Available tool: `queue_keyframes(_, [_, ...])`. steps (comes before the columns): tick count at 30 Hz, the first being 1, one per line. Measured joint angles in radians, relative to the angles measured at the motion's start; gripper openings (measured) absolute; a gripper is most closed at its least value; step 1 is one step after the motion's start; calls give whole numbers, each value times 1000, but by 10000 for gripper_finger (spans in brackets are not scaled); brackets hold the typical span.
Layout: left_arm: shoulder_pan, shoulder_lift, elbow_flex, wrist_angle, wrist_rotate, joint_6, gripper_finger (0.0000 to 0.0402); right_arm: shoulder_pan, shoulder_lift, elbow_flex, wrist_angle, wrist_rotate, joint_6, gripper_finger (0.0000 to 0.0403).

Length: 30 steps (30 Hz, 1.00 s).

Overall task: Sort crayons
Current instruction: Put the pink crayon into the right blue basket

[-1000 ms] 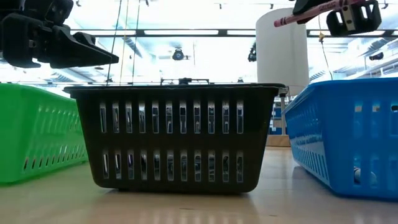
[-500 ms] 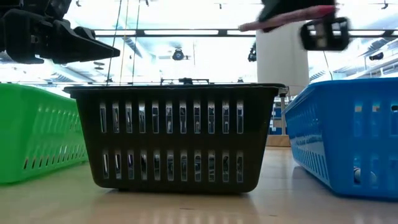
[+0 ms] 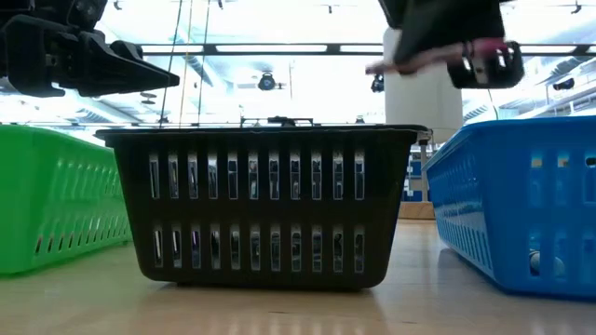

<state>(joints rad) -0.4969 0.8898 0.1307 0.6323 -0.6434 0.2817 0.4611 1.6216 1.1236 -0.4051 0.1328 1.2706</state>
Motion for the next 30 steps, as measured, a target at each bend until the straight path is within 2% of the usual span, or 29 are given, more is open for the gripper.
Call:
queue_keyframes(12, [0, 0, 0, -3, 0, -1, 173, 4, -134, 0, -475, 61, 183, 35])
queue_keyframes(17, [0, 0, 0, -10, 0, -9, 173, 4, -152, 0, -675, 75, 276, 35])
queue_keyframes(30, [0, 0, 0, -15, 0, -19, 173, 5, -152, -18, -835, 57, 355, 35])
